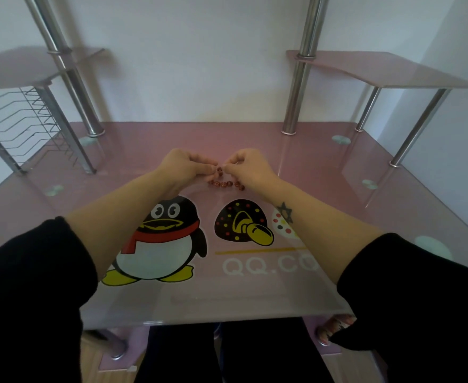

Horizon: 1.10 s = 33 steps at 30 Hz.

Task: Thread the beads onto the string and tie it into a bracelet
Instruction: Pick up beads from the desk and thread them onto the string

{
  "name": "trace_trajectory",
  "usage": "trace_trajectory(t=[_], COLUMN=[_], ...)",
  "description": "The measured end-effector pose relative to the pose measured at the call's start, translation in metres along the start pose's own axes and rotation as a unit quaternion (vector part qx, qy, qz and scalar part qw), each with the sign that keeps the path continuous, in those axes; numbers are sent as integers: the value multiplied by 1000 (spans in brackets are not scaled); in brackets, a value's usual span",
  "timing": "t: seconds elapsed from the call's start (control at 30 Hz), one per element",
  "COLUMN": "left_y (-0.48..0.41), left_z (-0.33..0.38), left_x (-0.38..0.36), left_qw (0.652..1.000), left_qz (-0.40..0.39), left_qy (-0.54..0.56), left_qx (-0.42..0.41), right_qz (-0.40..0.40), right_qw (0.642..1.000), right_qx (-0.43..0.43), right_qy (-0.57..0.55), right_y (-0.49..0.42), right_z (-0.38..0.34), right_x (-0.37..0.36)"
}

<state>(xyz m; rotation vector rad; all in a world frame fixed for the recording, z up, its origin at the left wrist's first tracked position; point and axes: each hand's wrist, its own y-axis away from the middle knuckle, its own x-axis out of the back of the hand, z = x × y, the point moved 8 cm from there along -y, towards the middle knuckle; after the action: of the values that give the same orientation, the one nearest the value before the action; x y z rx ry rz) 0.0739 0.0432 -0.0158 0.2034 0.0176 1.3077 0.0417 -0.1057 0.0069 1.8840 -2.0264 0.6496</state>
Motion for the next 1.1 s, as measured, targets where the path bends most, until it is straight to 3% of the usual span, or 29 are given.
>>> trace_trajectory(t=[0.37, 0.8, 1.1], left_y=[9, 10, 11], left_z=[-9, -13, -13], left_x=[8, 7, 2], left_qw=[998, 993, 992], left_qz=[-4, -18, -37], left_qy=[60, 116, 119], left_qx=[6, 26, 27], right_qz=[32, 44, 52], right_qw=[998, 980, 975], right_qx=[50, 121, 136], right_qy=[12, 151, 170], right_y=[1, 3, 4], right_z=[-8, -18, -22], right_x=[-3, -8, -6])
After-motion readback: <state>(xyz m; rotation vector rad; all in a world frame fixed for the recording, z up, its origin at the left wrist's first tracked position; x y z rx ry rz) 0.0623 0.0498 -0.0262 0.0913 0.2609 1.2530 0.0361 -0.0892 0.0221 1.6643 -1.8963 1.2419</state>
